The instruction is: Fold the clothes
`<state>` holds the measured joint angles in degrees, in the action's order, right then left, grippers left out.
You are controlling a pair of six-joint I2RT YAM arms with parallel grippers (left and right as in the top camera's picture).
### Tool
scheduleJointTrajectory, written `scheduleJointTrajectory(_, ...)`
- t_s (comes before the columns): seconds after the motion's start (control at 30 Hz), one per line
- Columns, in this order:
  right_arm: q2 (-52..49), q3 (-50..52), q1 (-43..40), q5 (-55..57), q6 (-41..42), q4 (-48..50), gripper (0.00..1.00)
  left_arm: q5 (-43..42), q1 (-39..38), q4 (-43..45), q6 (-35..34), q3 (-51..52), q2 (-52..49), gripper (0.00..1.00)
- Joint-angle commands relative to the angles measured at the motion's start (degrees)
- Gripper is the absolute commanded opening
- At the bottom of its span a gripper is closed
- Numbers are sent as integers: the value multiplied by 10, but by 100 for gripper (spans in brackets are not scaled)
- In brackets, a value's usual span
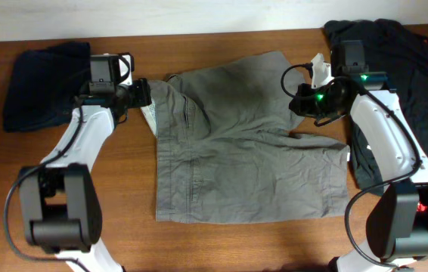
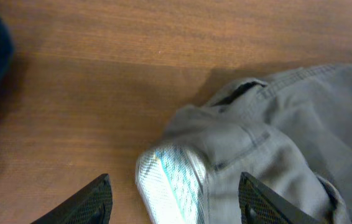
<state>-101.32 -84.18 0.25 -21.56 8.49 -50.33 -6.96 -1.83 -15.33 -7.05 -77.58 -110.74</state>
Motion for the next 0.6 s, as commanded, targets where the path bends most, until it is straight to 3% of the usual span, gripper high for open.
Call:
scheduleJointTrajectory(0.0,-1,-2,10,8,-12,0,21,-36,0,33,4,-5,-41,64)
scheduleJointTrajectory(0.23,-1,-2,10,12,-12,2,21,-89,-1,78,2,-5,-71,64)
scheduleJointTrajectory(0.27,-1,-2,10,12,-12,2,21,-89,-1,81,2,-5,-71,60)
scheduleJointTrajectory(0.4,-1,-2,10,13,-12,3,21,-90,-2,108,2,-9,-70,8)
scheduleJointTrajectory(0.43,-1,-2,10,13,-12,4,21,-90,-2,113,2,-15,-70,1)
scheduleJointTrajectory(0.57,-1,-2,10,24,-12,4,21,-90,7,101,3,-65,-69,1)
